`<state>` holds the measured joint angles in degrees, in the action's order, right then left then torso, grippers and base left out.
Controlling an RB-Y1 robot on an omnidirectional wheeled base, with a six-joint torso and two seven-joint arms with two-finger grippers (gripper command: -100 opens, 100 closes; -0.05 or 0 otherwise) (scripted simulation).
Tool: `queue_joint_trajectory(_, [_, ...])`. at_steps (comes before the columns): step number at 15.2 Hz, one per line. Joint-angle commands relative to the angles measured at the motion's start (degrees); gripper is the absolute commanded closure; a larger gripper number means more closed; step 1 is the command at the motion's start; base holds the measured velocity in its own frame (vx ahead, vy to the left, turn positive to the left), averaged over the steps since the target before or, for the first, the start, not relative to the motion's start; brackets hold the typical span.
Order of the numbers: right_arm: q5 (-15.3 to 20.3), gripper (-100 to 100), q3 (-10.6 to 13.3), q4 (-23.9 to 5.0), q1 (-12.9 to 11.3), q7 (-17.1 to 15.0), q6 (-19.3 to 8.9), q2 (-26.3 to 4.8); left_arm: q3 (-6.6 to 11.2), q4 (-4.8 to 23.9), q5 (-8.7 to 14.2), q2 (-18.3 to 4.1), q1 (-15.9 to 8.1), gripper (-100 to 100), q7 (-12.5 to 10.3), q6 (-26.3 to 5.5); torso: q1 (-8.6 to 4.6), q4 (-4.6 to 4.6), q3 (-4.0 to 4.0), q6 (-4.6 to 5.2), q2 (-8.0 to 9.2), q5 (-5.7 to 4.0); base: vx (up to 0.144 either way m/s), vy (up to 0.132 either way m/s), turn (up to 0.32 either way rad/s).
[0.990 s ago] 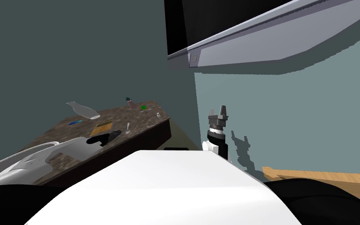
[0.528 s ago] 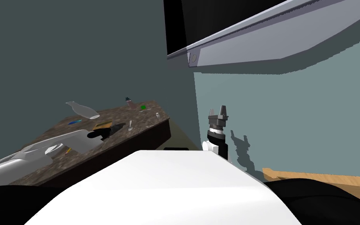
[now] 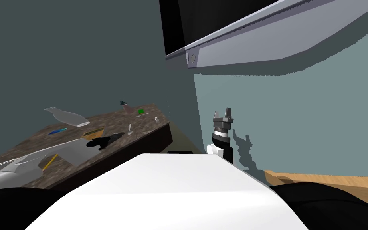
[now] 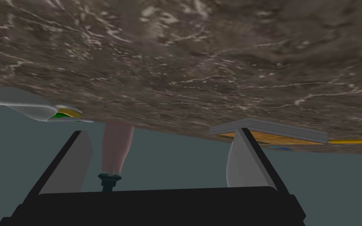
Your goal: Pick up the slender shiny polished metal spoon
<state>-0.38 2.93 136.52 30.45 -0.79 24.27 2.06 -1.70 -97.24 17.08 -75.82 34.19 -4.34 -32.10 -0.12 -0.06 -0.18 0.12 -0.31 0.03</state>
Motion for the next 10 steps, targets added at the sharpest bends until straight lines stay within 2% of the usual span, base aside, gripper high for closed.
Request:
queue_joint_trajectory(1, [0.0, 0, 0.0, 0.0, 0.0, 0.0, 0.0, 0.0, -0.35, -0.1, 0.2, 0.1, 1.3, -100, 1.8, -1.0, 0.0, 0.0, 0.0, 0.0, 0.0, 0.0, 0.042, -0.046, -0.04])
queue_joint_trajectory(2, [0.0, 0, 0.0, 0.0, 0.0, 0.0, 0.0, 0.0, -0.06, -0.1, 0.0, 0.1, 0.7, -100, 0.7, -0.3, -0.02, 0.0, 0.01, 0.0, 0.02, 0.0, 0.025, -0.031, -0.009])
queue_joint_trajectory(3, [0.0, 0, 0.0, 0.0, 0.0, 0.0, 0.0, 0.0, -0.5, 1.8, -0.8, 1.7, 0.2, -100, 1.5, 0.5, 0.01, 0.01, 0.03, 0.0, 0.06, 0.0, 0.018, 0.003, -0.059])
queue_joint_trajectory(6, [0.0, 0, 0.0, 0.0, 0.0, 0.0, 0.0, 0.0, -0.91, 3.6, -1.5, 3.3, -0.5, -100, 2.0, 1.5, 0.31, 0.03, 0.06, 0.01, 0.11, 0.07, 0.019, 0.04, -0.064])
queue_joint_trajectory(7, [0.0, 0, 0.0, 0.0, 0.0, 0.0, 0.0, 0.0, -0.84, 2.8, -1.2, 2.6, -0.4, -100, 1.8, 0.8, 0.36, 0.03, 0.07, 0.0, 0.12, 0.09, 0.009, 0.027, -0.022])
queue_joint_trajectory(8, [0.0, 0, 0.0, 0.0, 0.0, 0.0, 0.0, 0.0, -0.34, 1.0, -0.5, 1.1, 0.5, 100, 1.3, 0.1, 0.33, 0.03, 0.08, 0.0, 0.14, 0.08, -0.007, -0.007, 0.068])
queue_joint_trajectory(9, [0.0, 0, 0.0, 0.0, 0.0, 0.0, 0.0, 0.0, -0.17, 0.3, -0.2, 0.5, 0.8, 100, 1.1, -0.3, 0.22, 0.05, 0.11, -0.03, 0.19, 0.05, -0.022, -0.035, 0.111])
queue_joint_trajectory(10, [0.0, 0, 0.0, 0.0, 0.0, 0.0, 0.0, 0.0, -0.35, 1.3, -0.7, 1.4, 0.4, 100, 1.4, 0.3, 0.11, 0.06, 0.14, -0.03, 0.25, 0.02, -0.015, -0.025, 0.044])
